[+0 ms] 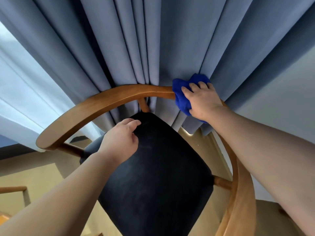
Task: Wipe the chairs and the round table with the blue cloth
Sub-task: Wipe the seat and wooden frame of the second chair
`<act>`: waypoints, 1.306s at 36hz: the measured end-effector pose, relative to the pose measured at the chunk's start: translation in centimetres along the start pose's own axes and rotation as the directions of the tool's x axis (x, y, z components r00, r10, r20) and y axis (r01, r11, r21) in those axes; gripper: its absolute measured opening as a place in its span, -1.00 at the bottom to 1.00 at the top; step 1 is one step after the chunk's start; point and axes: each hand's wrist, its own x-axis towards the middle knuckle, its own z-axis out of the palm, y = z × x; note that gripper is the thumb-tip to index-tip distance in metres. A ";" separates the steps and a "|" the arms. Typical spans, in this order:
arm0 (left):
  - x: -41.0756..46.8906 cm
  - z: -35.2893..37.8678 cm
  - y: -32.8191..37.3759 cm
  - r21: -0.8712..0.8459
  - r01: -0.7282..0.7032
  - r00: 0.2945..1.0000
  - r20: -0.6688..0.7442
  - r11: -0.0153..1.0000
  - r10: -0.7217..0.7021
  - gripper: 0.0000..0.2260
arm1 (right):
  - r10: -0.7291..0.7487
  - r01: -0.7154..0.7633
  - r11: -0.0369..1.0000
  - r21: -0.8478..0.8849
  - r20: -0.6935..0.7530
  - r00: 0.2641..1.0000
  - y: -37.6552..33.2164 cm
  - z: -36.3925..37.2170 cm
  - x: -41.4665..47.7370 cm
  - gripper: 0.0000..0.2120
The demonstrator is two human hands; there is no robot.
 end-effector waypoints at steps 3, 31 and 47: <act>-0.2 0.1 0.2 -0.004 -0.007 1.000 0.013 1.000 0.007 -0.58 | 0.065 -0.065 0.998 0.027 -0.008 0.998 0.4 0.1 -1.1 -0.19; -5.6 2.7 4.1 -0.020 -0.125 0.989 0.074 0.992 0.126 -0.56 | 0.632 -0.697 0.608 0.380 0.299 0.715 1.9 6.5 -16.0 0.01; -13.8 5.5 6.4 -0.020 -0.016 0.998 0.064 1.000 0.017 -0.58 | 0.643 -0.775 0.527 0.349 0.431 0.633 -0.2 7.1 -19.9 0.00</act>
